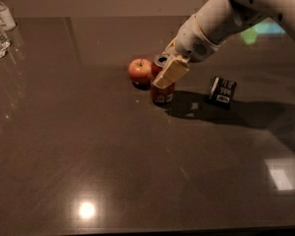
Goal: Move coke can near apple
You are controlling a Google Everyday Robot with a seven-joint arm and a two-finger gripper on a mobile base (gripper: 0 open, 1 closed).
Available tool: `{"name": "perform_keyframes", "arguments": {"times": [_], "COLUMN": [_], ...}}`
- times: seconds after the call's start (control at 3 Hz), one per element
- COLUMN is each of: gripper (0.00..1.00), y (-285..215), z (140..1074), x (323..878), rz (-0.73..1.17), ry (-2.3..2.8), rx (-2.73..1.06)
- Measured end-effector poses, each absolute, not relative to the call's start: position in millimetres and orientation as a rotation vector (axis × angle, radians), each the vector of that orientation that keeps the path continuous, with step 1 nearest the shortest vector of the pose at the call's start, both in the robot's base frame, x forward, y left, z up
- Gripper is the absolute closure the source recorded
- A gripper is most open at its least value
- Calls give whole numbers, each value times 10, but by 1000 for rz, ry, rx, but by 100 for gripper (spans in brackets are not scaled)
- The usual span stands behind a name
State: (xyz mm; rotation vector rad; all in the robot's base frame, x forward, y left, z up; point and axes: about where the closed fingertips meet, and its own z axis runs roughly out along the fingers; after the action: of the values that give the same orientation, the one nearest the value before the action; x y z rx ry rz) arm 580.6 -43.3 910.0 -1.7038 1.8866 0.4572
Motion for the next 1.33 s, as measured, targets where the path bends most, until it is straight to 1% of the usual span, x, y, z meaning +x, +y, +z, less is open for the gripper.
{"name": "perform_keyframes", "arguments": {"times": [0.33,0.67,1.33], "gripper": [84,61,13], "y": [-444,-456,-424], "z": [9051,9027,9005], "x": [5964,6082,6081], "rz": [441,432,437], "ry": [1911,1929,1928], "rx": [-1697,-1690,-1696]}}
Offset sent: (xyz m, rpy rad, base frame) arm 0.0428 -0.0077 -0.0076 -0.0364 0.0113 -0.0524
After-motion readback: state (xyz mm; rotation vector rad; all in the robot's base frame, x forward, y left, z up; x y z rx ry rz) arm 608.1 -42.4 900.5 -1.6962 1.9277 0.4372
